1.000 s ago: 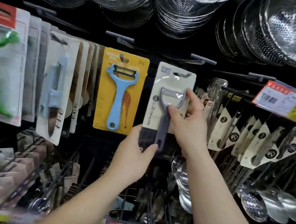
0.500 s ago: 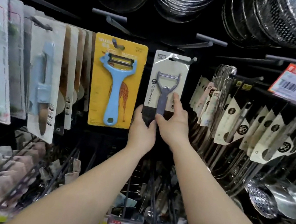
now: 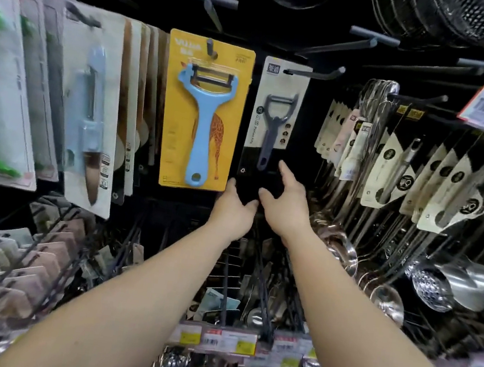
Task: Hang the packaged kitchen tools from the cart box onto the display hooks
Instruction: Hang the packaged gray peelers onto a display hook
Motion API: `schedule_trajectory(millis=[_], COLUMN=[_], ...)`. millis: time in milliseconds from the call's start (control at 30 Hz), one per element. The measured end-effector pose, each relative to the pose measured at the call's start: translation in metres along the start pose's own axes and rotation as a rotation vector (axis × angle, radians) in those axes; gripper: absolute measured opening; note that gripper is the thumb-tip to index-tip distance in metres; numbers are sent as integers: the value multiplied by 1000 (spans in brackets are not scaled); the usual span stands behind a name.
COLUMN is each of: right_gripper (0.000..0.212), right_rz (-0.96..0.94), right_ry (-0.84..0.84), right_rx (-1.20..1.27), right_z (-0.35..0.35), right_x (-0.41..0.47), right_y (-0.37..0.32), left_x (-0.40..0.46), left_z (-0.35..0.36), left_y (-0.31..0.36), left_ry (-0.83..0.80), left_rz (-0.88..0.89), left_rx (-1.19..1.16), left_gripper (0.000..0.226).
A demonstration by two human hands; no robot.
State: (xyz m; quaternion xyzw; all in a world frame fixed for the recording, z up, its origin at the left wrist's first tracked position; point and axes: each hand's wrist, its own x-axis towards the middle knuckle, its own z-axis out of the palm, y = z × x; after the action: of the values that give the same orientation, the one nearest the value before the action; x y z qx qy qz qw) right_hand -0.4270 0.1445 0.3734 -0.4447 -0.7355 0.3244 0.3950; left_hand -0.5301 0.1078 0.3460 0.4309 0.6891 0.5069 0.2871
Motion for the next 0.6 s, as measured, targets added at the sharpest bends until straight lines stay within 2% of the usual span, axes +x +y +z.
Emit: schedule_trajectory(millis=[133,267,467,600], right_gripper=[68,65,54,52], right_rz=[9,32,116,220], right_ry=[21,77,201,296], right_rx=[-4,-36,-94,-244], right_z=[7,6,-33,-82], right_x=[-41,-95,-190,-243], right_y=[6,12,41,81], left_x=[-25,-63,-133,-179], left_z=[-9,-11,16,59], left_y=[-20,-31,-43,-43], left_ry=[-53,-75,-251,-381], left_rz=[46,179,314,422], left_rx=[189,522,622,672], left_gripper=[71,65,68,66])
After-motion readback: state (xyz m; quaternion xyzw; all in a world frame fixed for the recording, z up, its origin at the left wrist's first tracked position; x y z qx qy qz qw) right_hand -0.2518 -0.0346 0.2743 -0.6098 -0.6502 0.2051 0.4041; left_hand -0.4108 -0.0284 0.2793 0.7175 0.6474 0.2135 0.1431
